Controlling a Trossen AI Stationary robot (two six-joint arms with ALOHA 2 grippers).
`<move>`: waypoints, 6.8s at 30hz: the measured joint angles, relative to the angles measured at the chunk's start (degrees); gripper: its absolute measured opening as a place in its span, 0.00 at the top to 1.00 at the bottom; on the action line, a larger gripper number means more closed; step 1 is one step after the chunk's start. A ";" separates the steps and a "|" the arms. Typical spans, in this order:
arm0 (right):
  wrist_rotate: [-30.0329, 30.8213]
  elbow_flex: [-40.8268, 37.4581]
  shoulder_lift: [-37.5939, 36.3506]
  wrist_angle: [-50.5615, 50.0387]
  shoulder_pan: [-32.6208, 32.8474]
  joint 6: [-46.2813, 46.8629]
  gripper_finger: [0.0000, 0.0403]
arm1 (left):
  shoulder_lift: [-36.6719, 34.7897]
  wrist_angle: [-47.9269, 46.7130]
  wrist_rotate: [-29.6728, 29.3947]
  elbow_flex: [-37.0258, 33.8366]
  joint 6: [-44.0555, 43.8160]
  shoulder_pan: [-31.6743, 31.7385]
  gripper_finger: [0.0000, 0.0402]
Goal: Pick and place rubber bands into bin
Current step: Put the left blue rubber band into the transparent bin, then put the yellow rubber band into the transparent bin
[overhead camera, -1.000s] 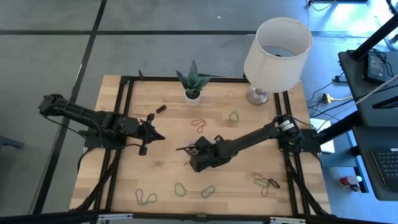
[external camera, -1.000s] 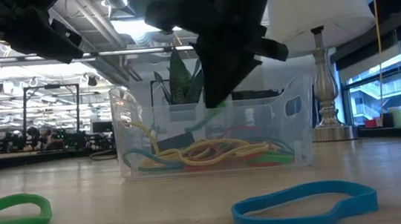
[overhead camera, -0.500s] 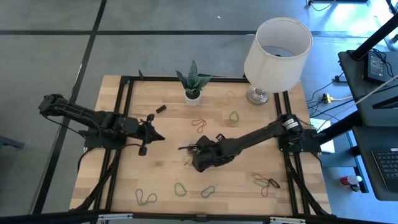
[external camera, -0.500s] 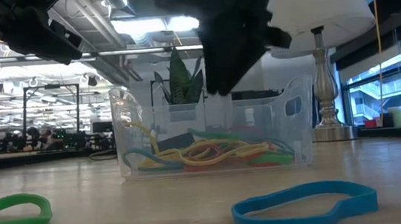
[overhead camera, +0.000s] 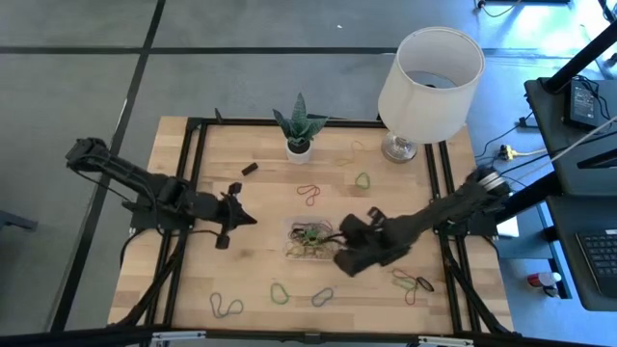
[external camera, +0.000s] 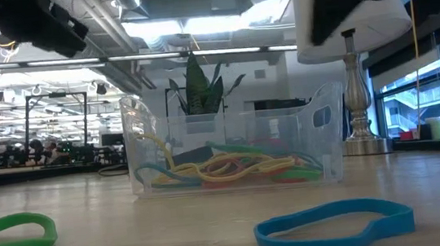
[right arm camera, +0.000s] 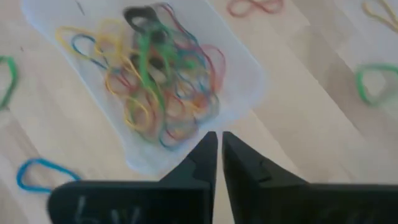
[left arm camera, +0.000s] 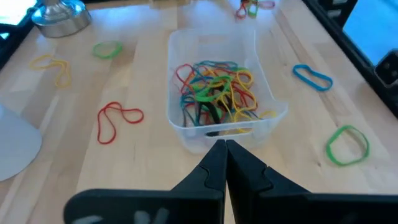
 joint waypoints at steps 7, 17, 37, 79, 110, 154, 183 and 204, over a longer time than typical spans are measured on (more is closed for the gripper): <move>2.15 -18.24 -15.05 4.46 5.51 8.73 0.99 | 12.68 -3.54 -7.14 9.20 -5.73 -7.72 1.00; 2.04 -36.20 -30.19 11.09 10.98 10.50 0.95 | 33.92 -21.75 -9.42 29.34 -21.52 -14.46 1.00; -0.89 -52.76 -44.58 14.57 11.69 6.09 0.97 | 63.37 -29.10 5.64 52.05 -41.46 -15.54 0.98; -1.02 -53.56 -45.52 20.49 11.69 2.53 0.97 | 72.51 -37.42 21.95 51.80 -73.24 -32.06 0.77; -0.87 -53.54 -45.49 23.04 11.67 1.22 0.97 | 68.35 -60.95 0.76 76.02 -60.39 -18.55 1.00; -0.91 -53.54 -45.45 25.53 11.68 1.24 0.97 | 68.41 -38.24 0.01 56.68 -38.32 1.74 1.00; 5.00 -53.54 -45.48 31.52 9.34 -0.69 0.97 | 68.31 -50.57 -2.84 69.51 -26.69 2.38 0.76; 10.52 -48.18 -39.78 39.94 -3.39 -4.50 1.00 | 32.44 -14.87 10.73 29.22 6.12 22.26 1.00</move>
